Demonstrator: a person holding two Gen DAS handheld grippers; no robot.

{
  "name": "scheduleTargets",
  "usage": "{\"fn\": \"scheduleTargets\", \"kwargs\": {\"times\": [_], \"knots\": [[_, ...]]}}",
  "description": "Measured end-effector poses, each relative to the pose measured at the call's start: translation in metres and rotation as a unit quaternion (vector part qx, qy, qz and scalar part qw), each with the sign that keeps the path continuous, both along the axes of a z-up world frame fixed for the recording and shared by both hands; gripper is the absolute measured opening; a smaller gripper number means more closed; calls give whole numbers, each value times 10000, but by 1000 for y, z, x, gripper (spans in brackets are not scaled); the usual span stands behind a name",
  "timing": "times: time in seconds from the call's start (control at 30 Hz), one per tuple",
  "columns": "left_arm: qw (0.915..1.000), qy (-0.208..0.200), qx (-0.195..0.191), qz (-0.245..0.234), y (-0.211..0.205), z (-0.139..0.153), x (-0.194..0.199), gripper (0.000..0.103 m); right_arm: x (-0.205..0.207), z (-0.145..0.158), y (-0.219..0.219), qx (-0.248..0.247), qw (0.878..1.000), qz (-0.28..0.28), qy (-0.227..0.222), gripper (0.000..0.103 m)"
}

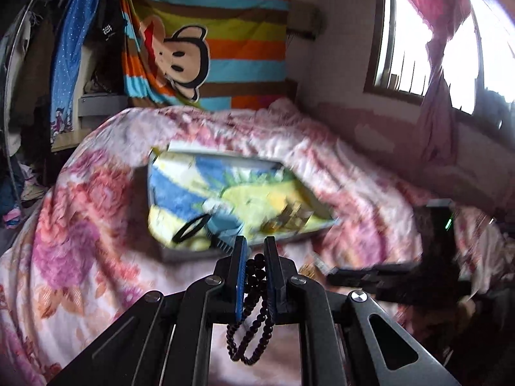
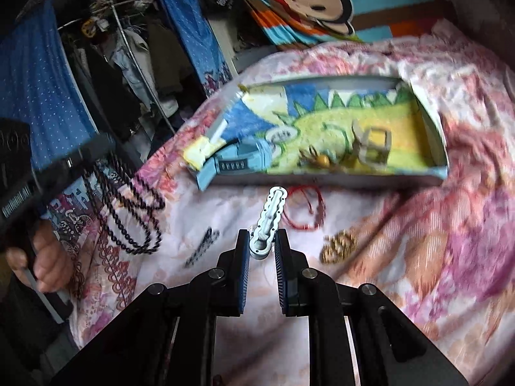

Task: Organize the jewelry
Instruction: 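Carry both items into the tray and open both tools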

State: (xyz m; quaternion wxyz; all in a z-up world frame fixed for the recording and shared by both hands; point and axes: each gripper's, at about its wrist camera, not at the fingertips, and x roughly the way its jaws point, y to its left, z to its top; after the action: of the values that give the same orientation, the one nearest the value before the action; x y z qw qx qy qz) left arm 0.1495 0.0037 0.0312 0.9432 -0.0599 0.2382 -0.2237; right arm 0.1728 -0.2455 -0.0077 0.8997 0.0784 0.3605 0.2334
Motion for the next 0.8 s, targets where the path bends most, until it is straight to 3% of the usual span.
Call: {"fn": "scheduleTargets", "kwargs": {"times": [0.13,0.4,0.6,0.8], "knots": [[9989,-306,-354,-2,-1,22,9,10,11,8,3,-36,9995,-89,-308,14],[9965,-593,-394,431,-6,34,63,10,47,15,14,-209,9978,-225,-584,14],[9950,-263,-358,891,7,12,109,10,69,7,25,-341,9972,-213,-632,14],[9926,192,-234,1178,19,-13,130,11,81,-13,26,-439,9980,-307,-321,14]]}}
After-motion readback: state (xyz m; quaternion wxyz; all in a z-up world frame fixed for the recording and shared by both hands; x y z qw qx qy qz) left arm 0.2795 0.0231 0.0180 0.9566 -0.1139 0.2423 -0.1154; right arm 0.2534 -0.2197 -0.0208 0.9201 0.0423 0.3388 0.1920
